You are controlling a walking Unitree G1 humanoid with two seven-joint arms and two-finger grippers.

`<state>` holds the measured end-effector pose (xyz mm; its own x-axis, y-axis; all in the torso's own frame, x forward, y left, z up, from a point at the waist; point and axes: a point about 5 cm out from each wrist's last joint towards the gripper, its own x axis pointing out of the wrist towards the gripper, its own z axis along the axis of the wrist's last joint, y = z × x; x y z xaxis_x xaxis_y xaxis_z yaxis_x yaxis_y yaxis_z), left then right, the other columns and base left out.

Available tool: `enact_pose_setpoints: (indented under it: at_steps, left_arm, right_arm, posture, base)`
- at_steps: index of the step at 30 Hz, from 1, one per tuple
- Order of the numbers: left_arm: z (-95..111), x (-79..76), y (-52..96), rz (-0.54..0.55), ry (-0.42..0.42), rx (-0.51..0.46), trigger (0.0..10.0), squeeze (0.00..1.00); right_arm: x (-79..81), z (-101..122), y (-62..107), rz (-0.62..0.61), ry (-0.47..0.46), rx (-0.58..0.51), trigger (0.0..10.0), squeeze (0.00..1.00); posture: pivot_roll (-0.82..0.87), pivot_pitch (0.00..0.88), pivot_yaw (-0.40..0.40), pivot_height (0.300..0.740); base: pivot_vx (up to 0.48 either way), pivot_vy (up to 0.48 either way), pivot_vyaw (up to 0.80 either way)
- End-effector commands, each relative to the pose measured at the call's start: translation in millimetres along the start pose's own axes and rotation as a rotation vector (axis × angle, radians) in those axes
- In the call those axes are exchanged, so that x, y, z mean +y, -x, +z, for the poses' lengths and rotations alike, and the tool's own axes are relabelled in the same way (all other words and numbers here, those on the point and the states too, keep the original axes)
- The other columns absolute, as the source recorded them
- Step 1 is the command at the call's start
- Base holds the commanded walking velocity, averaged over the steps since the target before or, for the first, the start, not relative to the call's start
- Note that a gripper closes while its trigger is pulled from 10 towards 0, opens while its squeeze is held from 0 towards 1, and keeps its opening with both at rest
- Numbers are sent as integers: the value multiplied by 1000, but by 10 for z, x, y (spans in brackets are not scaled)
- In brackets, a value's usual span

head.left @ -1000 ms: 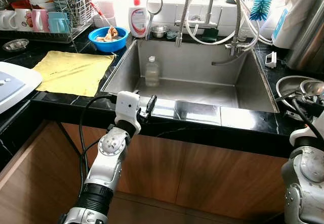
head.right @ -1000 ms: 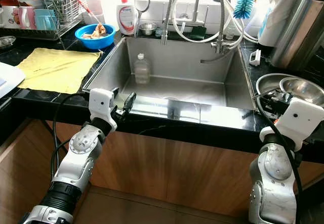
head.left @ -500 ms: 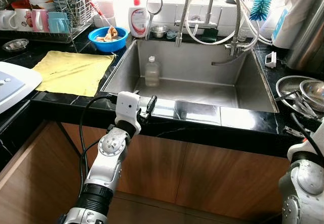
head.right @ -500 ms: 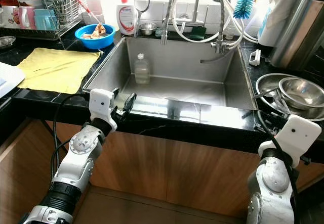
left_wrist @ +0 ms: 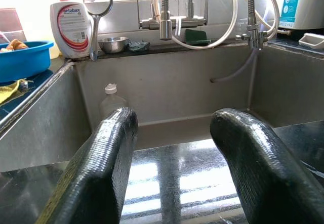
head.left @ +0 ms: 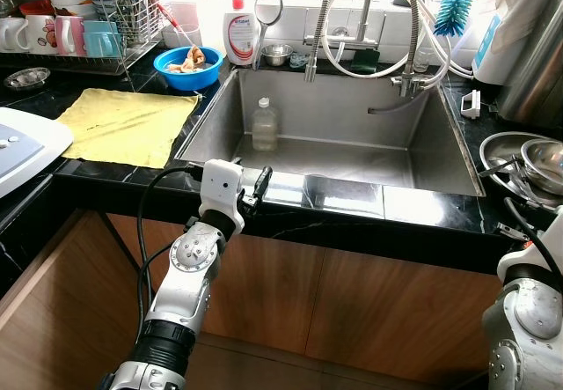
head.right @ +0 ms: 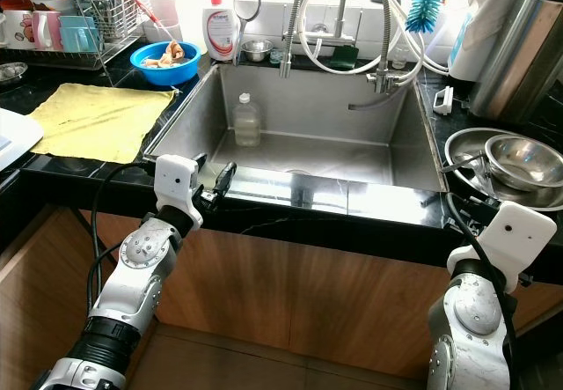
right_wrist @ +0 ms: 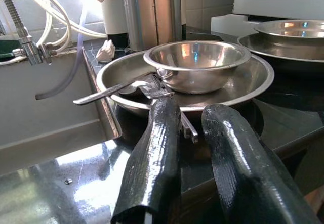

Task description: Kitchen organization

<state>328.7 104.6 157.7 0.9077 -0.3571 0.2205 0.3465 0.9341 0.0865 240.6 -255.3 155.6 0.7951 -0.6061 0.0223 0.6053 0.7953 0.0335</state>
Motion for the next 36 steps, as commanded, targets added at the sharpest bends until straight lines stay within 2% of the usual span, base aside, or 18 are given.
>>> enact_pose_setpoints:
  at_steps: [1,3,11,16,22,27,36]
  left_arm:
    - [25,0,6,-8,-19,-4,10000,0]
    - [23,-3,7,-9,-19,-2,10000,0]
    - [14,-14,7,-13,-20,5,10000,0]
    - [16,-22,6,-16,-18,4,10000,0]
    - [20,-24,8,-14,-16,0,10000,0]
    - [27,-19,8,-12,-18,-2,10000,0]
    - [35,-5,10,-11,-21,-5,10000,0]
  right_arm:
    - [27,70,-4,6,-8,-22,10000,0]
    - [35,57,-11,15,-3,-11,10000,0]
    - [251,-59,22,181,19,69,10000,0]
    - [297,-59,43,218,26,70,10000,0]
    - [252,-5,26,200,27,44,10000,0]
    - [145,124,-26,136,12,-23,10000,0]
    - [72,329,-25,48,-37,-130,10000,0]
  posture:
    - [-47,0,-16,740]
    - [-45,0,-18,740]
    - [-45,0,-18,740]
    - [-45,0,-18,740]
    - [-46,0,-17,740]
    - [-46,0,-15,740]
    - [-44,0,-12,740]
  base:
    - [0,0,0]
    - [0,0,0]
    - [0,0,0]
    - [0,0,0]
    - [0,0,0]
    - [0,0,0]
    - [0,0,0]
